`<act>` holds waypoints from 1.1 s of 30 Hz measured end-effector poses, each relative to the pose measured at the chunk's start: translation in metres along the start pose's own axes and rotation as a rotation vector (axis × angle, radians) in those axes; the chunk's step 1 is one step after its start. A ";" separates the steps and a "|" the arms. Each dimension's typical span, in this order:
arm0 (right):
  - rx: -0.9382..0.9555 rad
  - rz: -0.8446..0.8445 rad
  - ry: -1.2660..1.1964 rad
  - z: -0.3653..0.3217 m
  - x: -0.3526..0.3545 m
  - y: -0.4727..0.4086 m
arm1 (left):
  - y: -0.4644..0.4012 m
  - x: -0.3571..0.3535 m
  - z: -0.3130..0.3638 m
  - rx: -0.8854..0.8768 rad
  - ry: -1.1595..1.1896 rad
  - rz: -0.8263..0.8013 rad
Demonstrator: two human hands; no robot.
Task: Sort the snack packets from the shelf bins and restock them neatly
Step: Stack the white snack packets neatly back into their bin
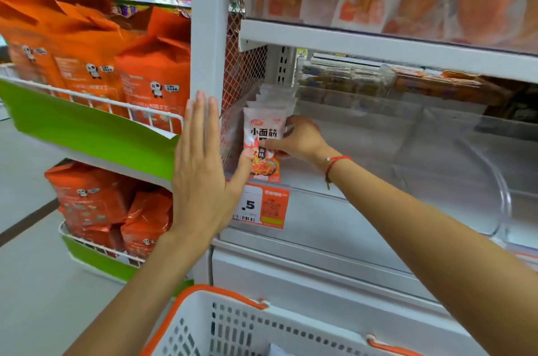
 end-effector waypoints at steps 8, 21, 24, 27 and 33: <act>-0.060 -0.034 -0.141 -0.007 -0.002 0.003 | 0.000 0.002 0.002 0.009 -0.010 0.013; 0.000 0.131 0.043 -0.009 -0.004 0.007 | 0.001 0.001 0.001 -0.002 -0.024 0.006; -0.097 0.023 -0.188 -0.004 -0.004 0.004 | 0.001 0.001 0.001 0.003 -0.026 0.000; -0.123 0.012 -0.254 -0.003 -0.001 0.004 | 0.001 0.001 0.001 0.005 -0.027 -0.003; -0.055 -0.168 -0.220 -0.015 0.021 0.034 | 0.001 0.004 0.002 0.011 -0.022 -0.035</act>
Point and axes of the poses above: each hand's wrist, its own y-axis away from the middle knuckle, its own x-axis out of the back of the hand, z = x × y, the point moved 2 cm from there along -y, towards the middle knuckle, and after that the axes turned 9 degrees about y, right-handed, at the moved point
